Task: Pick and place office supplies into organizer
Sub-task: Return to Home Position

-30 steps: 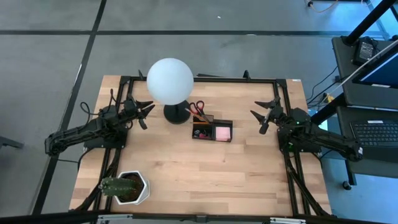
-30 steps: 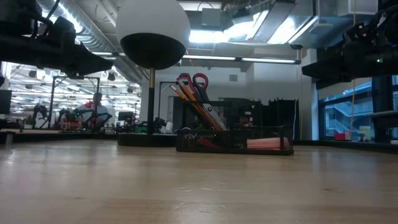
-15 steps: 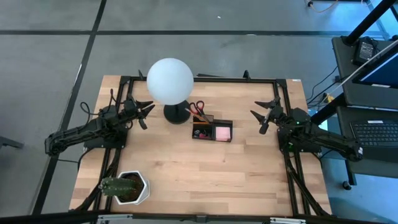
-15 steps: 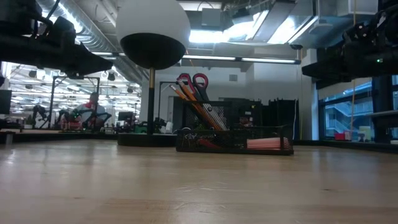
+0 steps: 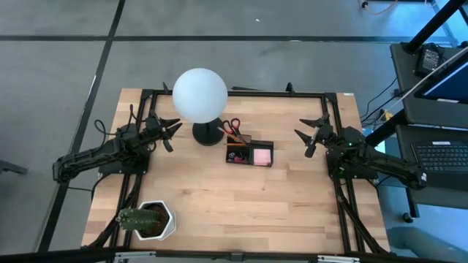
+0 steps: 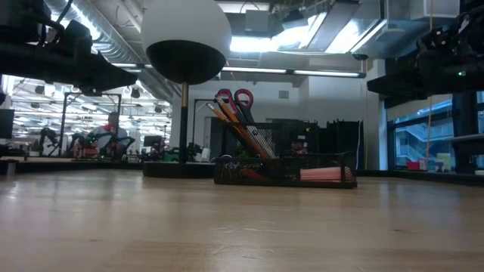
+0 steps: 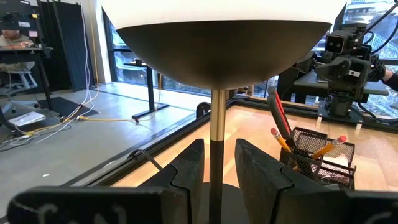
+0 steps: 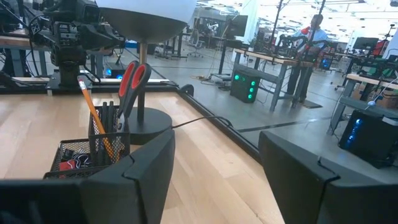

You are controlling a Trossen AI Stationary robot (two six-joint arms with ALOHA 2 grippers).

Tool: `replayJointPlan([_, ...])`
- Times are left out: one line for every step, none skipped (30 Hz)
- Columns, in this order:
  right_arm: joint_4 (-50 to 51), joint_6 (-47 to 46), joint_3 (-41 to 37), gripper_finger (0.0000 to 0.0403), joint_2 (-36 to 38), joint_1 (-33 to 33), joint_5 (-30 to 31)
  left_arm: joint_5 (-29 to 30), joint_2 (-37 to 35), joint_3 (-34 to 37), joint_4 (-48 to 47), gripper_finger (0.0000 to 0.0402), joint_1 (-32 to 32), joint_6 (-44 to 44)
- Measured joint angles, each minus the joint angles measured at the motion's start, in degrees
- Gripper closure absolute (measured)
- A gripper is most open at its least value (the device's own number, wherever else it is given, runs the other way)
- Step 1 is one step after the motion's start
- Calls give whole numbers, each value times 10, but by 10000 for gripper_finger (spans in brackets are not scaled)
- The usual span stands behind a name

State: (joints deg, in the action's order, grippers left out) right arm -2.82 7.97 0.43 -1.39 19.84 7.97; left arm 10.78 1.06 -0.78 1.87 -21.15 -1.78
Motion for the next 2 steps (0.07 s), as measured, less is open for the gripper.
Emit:
replayJointPlan([0,0,0,167,0,0,0,0,0,0,0,315,0,0])
replayJointPlan([0,0,0,167,0,0,0,0,0,0,0,315,0,0])
